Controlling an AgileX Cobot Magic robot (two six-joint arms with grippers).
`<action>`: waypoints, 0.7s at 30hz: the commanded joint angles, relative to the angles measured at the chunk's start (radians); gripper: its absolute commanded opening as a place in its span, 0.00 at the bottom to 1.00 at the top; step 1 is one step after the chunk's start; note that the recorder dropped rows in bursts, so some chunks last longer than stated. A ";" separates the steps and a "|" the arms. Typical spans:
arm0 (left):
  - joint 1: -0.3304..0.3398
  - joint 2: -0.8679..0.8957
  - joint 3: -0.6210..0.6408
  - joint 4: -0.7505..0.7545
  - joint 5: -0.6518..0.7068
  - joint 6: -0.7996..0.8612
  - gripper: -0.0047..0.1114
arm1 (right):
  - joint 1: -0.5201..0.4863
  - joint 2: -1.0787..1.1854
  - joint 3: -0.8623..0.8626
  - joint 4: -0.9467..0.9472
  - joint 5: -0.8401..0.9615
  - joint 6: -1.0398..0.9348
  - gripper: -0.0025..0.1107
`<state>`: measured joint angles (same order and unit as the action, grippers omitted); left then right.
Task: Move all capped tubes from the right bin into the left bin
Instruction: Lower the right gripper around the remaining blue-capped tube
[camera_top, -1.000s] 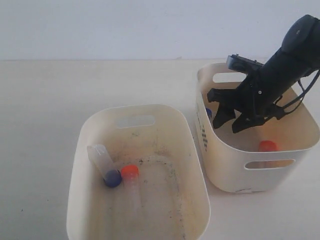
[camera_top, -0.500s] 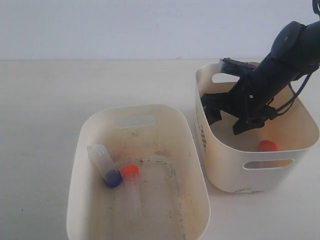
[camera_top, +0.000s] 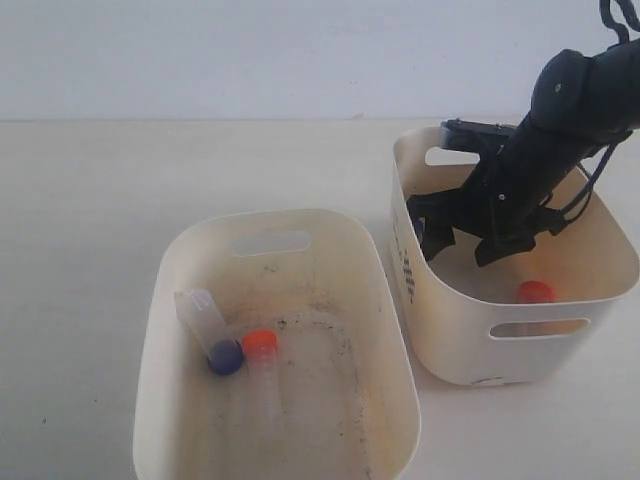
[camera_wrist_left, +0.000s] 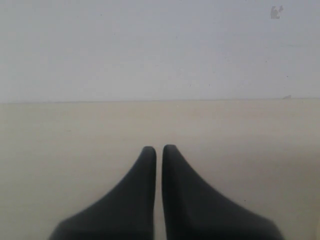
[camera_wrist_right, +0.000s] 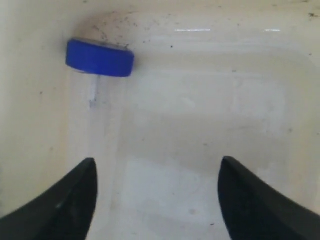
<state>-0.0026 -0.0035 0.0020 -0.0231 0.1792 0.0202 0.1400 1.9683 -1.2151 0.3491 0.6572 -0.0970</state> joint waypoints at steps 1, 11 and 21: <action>-0.007 0.004 -0.002 -0.003 -0.007 -0.004 0.08 | -0.002 -0.001 0.007 0.059 0.002 -0.027 0.55; -0.007 0.004 -0.002 -0.003 -0.007 -0.004 0.08 | -0.001 0.003 0.007 0.136 0.004 -0.088 0.69; -0.007 0.004 -0.002 -0.003 -0.007 -0.004 0.08 | -0.001 0.085 0.007 0.140 -0.003 -0.087 0.69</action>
<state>-0.0026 -0.0035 0.0020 -0.0231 0.1792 0.0202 0.1400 2.0167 -1.2151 0.4815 0.6620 -0.1741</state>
